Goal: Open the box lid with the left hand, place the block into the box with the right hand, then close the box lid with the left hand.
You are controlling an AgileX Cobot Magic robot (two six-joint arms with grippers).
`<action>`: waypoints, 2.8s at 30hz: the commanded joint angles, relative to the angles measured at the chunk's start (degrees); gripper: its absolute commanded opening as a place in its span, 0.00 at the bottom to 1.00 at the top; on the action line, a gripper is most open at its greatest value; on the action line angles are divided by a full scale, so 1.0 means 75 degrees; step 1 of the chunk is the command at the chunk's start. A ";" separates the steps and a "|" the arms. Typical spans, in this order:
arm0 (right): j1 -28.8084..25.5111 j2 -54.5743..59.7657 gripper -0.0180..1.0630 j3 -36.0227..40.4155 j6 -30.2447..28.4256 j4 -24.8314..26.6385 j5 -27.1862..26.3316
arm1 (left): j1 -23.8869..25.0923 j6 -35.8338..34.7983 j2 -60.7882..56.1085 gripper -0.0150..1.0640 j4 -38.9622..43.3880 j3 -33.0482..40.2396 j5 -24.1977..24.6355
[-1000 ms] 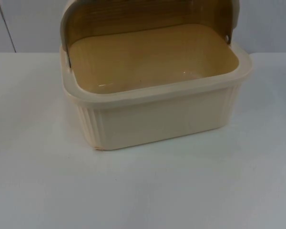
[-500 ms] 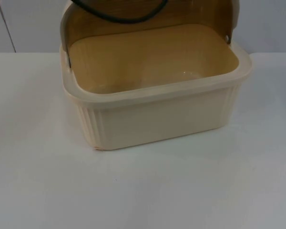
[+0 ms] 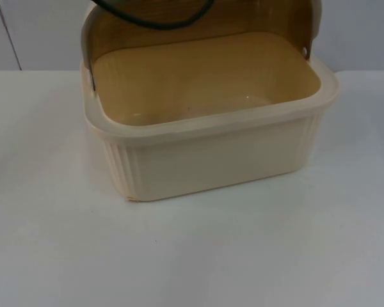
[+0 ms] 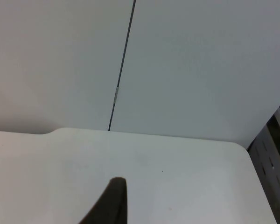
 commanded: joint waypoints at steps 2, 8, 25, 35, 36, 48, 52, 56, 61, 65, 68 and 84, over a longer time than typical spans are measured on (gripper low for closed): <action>-0.0046 -0.0024 0.99 -0.0052 0.0010 -0.0041 -0.0109 | -0.0002 -0.0298 0.0072 0.01 0.0143 -0.0046 0.0180; -0.0046 -0.0024 0.99 -0.0052 0.0010 -0.0040 -0.0062 | -0.0002 -0.0349 0.0154 0.01 0.0058 -0.0030 0.0130; -0.0046 -0.0024 0.99 -0.0052 0.0010 -0.0040 -0.0034 | -0.0048 -0.0659 0.0199 0.01 0.0041 0.0065 0.0542; -0.0046 -0.0024 0.99 -0.0052 0.0010 -0.0040 -0.0034 | -0.0189 -0.1498 0.0169 0.01 0.0076 0.0065 0.0938; -0.0046 -0.0024 0.99 -0.0052 0.0010 -0.0040 -0.0034 | -0.0246 -0.1581 0.0169 0.01 0.0074 0.0065 0.0978; 0.0393 -0.0024 0.99 -0.0052 0.0032 -0.0272 -0.0032 | -0.0569 -0.1947 -0.0091 0.01 0.0593 0.1132 0.0751; 0.0615 -0.0024 0.99 -0.0052 0.0045 -0.0430 -0.0018 | -0.0743 -0.1959 -0.0548 0.01 0.0812 0.2223 0.0036; 0.0694 -0.0024 0.99 -0.0052 0.0358 -0.0524 -0.0018 | -0.1160 -0.1959 -0.1131 0.01 0.0961 0.3780 -0.1372; 0.0694 -0.0024 0.99 -0.0052 0.0461 -0.0589 -0.0018 | -0.1609 -0.1959 -0.1390 0.01 0.0968 0.4990 -0.2799; 0.0694 -0.0024 0.99 -0.0052 0.0560 -0.0589 0.0036 | -0.1849 -0.1980 -0.1570 0.01 0.0786 0.5519 -0.3481; 0.0694 -0.0155 0.99 -0.0052 0.0560 -0.0605 0.0112 | -0.2057 -0.1995 -0.1838 0.01 0.0116 0.5613 -0.3769; 0.0694 -0.0385 0.99 -0.0052 0.0560 -0.0653 0.0229 | -0.2370 -0.2578 -0.5114 0.01 -0.4219 0.5613 -0.4882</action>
